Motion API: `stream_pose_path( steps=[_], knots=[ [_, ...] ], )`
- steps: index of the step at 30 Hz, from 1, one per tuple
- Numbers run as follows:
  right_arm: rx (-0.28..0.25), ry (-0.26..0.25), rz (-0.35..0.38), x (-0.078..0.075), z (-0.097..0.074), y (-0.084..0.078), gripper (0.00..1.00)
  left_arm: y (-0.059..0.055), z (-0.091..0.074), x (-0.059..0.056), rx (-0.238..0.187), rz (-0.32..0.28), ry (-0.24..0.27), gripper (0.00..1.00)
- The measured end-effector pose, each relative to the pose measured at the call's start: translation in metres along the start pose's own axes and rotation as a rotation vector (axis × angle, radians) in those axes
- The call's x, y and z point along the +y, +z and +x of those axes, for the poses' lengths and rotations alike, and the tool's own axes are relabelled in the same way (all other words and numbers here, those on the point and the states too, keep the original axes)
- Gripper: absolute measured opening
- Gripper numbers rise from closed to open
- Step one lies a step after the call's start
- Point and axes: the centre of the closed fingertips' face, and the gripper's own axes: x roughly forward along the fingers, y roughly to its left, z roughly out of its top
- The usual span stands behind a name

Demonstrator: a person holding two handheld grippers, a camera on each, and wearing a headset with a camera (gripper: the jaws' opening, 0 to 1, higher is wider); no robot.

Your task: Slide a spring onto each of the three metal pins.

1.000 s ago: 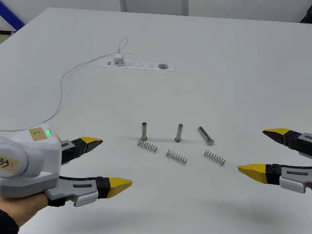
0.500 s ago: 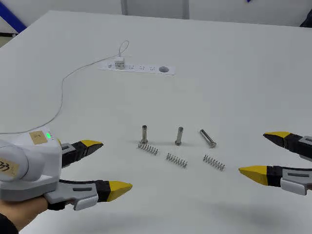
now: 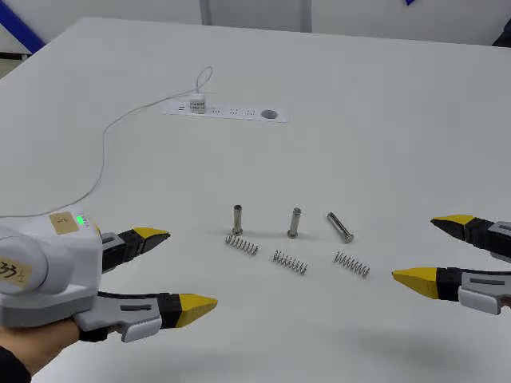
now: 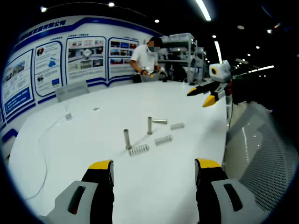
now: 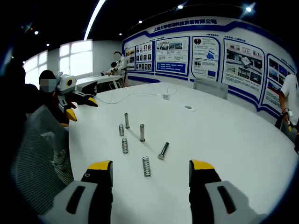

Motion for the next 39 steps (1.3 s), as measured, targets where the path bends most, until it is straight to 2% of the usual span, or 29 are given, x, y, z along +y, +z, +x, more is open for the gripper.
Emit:
stream_pose_path(
  steps=[18, 28, 39],
  knots=[
    [0.023, 0.001, -0.005, -0.003, 0.007, 0.001, 0.65, 0.000, 0.000, -0.001, 0.001, 0.002, 0.001, 0.71],
    [0.045, -0.023, 0.003, -0.013, 0.016, 0.004, 0.60, 0.001, 0.000, -0.001, -0.001, 0.001, 0.001, 0.71],
    [0.093, -0.040, -0.003, -0.025, 0.032, 0.011, 0.55, 0.001, 0.001, -0.002, 0.000, 0.004, 0.000, 0.71]
  ],
)
